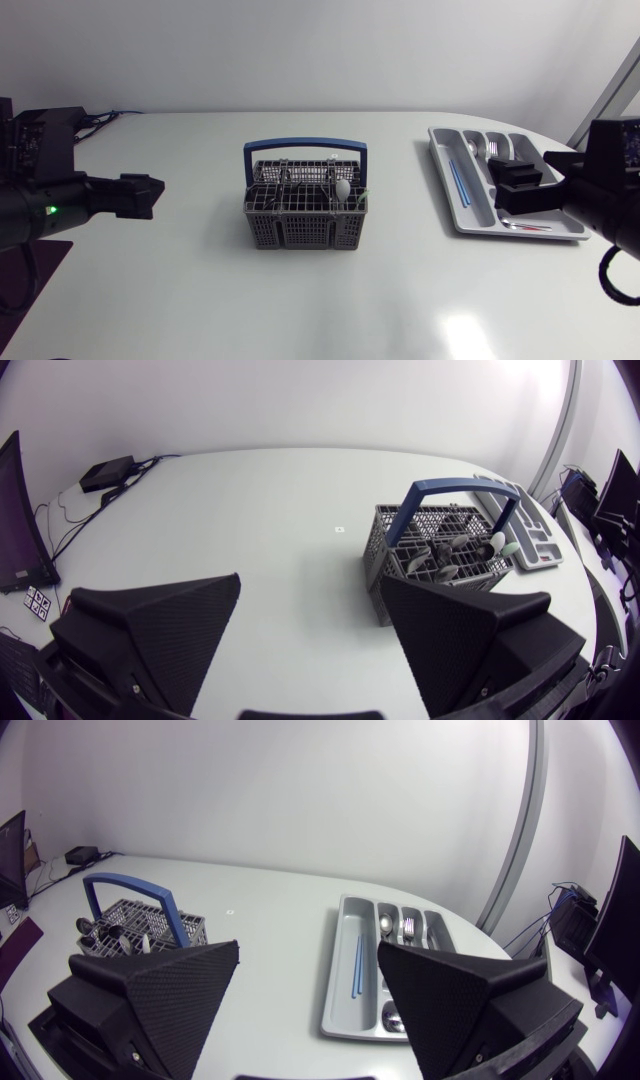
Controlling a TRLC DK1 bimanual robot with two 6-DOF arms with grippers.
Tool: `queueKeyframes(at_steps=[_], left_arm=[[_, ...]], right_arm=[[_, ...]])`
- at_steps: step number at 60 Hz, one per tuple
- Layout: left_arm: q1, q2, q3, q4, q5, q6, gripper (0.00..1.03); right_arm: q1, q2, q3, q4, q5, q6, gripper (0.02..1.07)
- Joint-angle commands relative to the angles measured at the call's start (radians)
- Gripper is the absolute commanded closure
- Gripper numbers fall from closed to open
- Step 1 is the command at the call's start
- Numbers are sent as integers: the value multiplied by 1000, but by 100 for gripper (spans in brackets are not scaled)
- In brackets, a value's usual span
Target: Unload the cutlery basket into the drawer organizer.
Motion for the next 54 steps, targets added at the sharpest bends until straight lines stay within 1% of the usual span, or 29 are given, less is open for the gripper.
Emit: queueKeyframes(at_steps=[1,8,13,16,21,29,31,35,38,43,54], left_arm=[[-6,42,57,-22,15,43,5],[-16,93,100,-51,24,71,4],[-67,131,127,-69,24,86,4],[-78,165,157,-87,24,88,4],[-99,212,192,-115,24,99,5],[-102,274,241,-127,24,103,5],[-108,297,255,-137,24,109,5],[-118,338,281,-156,24,114,5],[-133,356,289,-160,24,123,5],[-154,402,312,-160,24,139,6],[-199,485,358,-153,22,180,6]], right_arm=[[13,70,82,-58,7,37,7],[-1,173,171,-139,-5,89,7],[-9,242,230,-202,-11,103,7],[-9,288,268,-247,-14,122,7],[-5,331,306,-304,-85,125,7],[10,360,342,-350,-148,122,7],[10,368,349,-365,-166,111,7],[10,385,363,-396,-246,62,7],[8,399,374,-416,-274,33,7],[16,419,388,-446,-275,-15,7],[50,448,389,-462,-274,-64,7]])
